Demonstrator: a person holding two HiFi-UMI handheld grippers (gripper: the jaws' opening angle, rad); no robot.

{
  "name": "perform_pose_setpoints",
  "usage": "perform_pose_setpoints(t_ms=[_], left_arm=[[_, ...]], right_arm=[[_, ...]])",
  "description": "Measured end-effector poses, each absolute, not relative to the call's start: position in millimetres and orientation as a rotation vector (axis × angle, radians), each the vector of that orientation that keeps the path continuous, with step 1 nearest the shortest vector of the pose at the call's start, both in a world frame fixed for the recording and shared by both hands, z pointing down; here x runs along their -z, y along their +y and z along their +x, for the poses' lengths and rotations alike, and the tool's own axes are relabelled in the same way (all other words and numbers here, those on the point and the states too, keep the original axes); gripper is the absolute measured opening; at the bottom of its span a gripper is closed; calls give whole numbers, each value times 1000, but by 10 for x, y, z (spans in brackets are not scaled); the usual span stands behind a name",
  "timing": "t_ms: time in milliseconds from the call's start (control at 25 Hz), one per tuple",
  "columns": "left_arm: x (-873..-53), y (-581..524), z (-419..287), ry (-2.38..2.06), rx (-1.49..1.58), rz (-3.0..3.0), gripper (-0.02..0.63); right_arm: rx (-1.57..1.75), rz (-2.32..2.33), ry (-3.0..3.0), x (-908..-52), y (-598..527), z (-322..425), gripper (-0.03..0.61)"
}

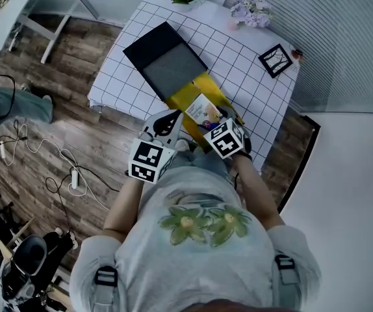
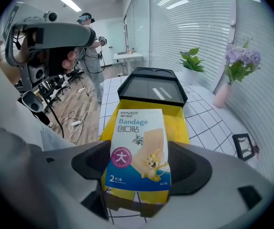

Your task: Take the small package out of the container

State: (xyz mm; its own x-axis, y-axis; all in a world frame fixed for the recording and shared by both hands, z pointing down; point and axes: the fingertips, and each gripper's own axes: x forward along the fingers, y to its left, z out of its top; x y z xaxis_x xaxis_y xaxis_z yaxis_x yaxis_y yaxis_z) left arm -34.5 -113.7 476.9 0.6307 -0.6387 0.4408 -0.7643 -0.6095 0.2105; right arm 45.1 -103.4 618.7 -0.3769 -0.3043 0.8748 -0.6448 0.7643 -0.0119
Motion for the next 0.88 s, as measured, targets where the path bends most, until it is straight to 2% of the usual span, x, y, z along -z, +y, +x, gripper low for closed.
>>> perform_pose_setpoints(t_ms=[880], left_arm=[[-4786,-1093,-248,-1083,-478,2500,6]], right_arm=[[-388,793,-2068,-5705,-997,407,353]])
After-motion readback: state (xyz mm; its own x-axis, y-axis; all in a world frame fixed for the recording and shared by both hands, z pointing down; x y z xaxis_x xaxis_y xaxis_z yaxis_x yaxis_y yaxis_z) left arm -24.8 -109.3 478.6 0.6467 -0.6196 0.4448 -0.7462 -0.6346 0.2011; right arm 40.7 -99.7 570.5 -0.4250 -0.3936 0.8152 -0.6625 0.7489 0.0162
